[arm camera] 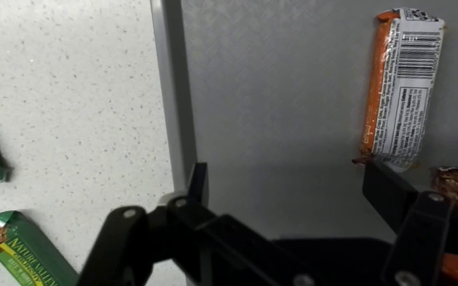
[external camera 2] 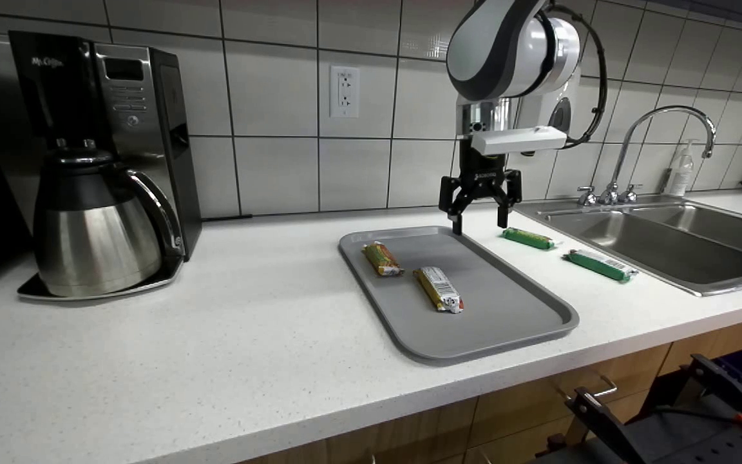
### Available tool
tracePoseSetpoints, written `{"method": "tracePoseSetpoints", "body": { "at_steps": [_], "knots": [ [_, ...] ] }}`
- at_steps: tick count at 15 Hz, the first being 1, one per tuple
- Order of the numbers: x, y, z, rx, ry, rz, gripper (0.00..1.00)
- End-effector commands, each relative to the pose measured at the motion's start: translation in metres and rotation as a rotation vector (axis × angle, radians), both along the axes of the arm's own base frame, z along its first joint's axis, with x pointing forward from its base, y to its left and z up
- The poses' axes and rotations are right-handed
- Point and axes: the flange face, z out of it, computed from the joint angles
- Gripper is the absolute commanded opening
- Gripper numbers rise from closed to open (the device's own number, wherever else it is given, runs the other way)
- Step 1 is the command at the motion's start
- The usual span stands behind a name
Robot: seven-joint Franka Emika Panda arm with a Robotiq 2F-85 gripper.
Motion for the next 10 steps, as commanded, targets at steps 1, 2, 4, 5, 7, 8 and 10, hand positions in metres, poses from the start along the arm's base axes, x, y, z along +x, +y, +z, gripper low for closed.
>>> {"method": "tracePoseSetpoints", "body": {
  "at_steps": [1,2,4,5,7,8,10],
  "knots": [
    [-0.006,0.011,0.011,0.015,-0.005,-0.045,1.0],
    [-0.006,0.013,0.011,0.018,-0.005,-0.049,1.0],
    [-0.008,0.02,0.01,0.021,-0.006,-0.061,1.0],
    [-0.009,0.023,0.009,0.021,-0.007,-0.067,1.0],
    [-0.012,0.03,0.007,0.021,-0.007,-0.073,1.0],
    [-0.013,0.033,0.005,0.022,-0.004,-0.076,1.0],
    [-0.016,0.039,0.001,0.022,0.004,-0.08,1.0]
  ]
}}
